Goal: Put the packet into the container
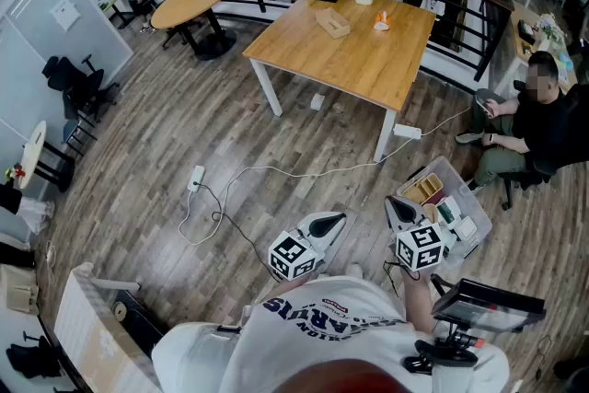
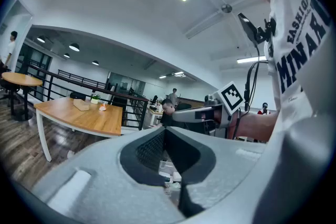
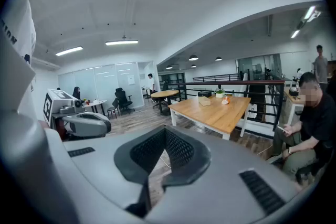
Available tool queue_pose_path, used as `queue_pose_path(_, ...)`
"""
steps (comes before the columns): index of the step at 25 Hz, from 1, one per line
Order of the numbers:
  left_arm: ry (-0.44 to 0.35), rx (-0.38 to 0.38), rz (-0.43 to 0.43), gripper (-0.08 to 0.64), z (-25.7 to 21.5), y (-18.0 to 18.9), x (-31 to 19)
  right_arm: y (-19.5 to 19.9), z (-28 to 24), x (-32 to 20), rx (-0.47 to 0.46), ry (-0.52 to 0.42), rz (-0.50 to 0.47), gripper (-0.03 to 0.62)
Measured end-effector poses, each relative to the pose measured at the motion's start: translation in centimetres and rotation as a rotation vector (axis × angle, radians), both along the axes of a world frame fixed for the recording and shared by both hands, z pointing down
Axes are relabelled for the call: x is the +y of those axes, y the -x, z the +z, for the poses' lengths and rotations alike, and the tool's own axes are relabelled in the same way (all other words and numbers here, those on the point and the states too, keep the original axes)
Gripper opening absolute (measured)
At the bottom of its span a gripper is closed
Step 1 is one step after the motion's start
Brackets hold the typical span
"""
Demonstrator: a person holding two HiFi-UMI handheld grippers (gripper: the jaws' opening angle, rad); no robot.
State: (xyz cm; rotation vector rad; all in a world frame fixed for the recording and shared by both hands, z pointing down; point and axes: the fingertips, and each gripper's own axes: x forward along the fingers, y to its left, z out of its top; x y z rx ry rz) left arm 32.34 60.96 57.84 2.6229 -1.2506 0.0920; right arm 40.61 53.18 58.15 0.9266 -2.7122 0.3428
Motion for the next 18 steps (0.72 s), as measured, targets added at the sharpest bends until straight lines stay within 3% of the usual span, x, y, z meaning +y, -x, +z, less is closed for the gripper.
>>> queue_pose_path(4,0.001,0.01,0.043,0.003,0.1,-1.8,0.0,-0.5,0.4,-0.3,0.012,0.006,-0.017,0.008)
queue_pose_path(7,-0.037,-0.005,0.028,0.003,-1.2,-1.9,-0.5,-0.5,0.6,-0.7,0.01,0.008,-0.034,0.008)
queue_pose_path(12,-0.08,0.015,-0.119,0.003,-2.6,0.4,-0.7,-0.1,0.3,-1.9,-0.023,-0.006,-0.071,0.008)
queue_pose_path(18,-0.03,-0.001,-0.262,0.003,-1.2,1.8,-1.3,0.0,1.8,-5.3,-0.073,0.039,-0.085,0.009)
